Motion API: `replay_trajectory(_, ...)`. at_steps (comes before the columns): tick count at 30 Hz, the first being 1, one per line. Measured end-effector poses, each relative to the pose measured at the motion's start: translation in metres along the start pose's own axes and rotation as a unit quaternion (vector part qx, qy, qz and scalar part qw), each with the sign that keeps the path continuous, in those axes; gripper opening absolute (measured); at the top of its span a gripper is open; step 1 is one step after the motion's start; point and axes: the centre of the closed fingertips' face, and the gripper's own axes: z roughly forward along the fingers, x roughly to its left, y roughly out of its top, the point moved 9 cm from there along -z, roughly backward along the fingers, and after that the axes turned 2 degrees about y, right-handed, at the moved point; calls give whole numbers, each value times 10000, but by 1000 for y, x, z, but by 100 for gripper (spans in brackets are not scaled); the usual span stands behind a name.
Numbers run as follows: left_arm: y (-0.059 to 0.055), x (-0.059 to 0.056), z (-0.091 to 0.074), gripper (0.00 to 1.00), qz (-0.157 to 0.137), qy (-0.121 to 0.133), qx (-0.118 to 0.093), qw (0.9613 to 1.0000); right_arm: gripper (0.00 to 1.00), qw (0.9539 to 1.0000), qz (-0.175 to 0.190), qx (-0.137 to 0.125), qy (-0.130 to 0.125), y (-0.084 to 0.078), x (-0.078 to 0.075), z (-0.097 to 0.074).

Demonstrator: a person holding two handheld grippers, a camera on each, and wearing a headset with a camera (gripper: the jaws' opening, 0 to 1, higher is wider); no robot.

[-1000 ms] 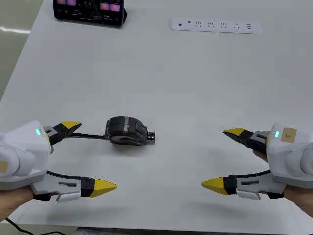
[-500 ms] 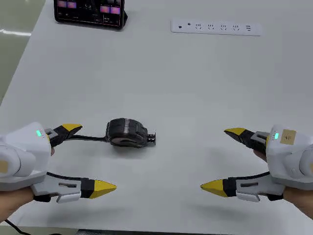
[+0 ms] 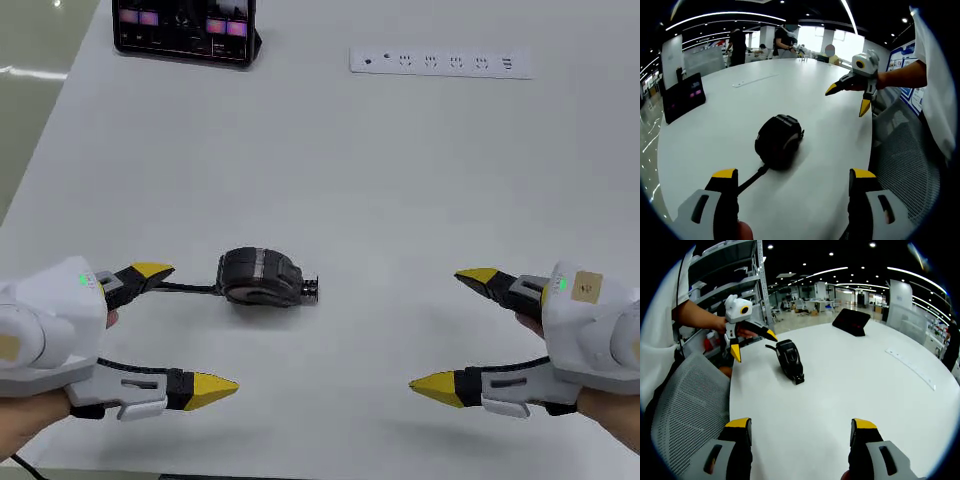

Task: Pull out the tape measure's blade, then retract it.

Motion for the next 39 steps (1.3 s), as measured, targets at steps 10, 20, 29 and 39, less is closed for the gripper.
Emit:
replay_trajectory(10,7,6,4,88,87,-96,26,9999,76,9998,-131,50,115,2,-5,6)
replay_trajectory(20,14,12,12,89,324,-193,155,9992,76,9995,-227,104,198,5,-10,14)
replay_trajectory(29,17,16,20,91,487,-278,310,9979,76,9989,-336,134,292,9,-15,21)
replay_trajectory(39,21,22,28,87,699,-350,484,9958,75,9980,-432,158,424,14,-20,35)
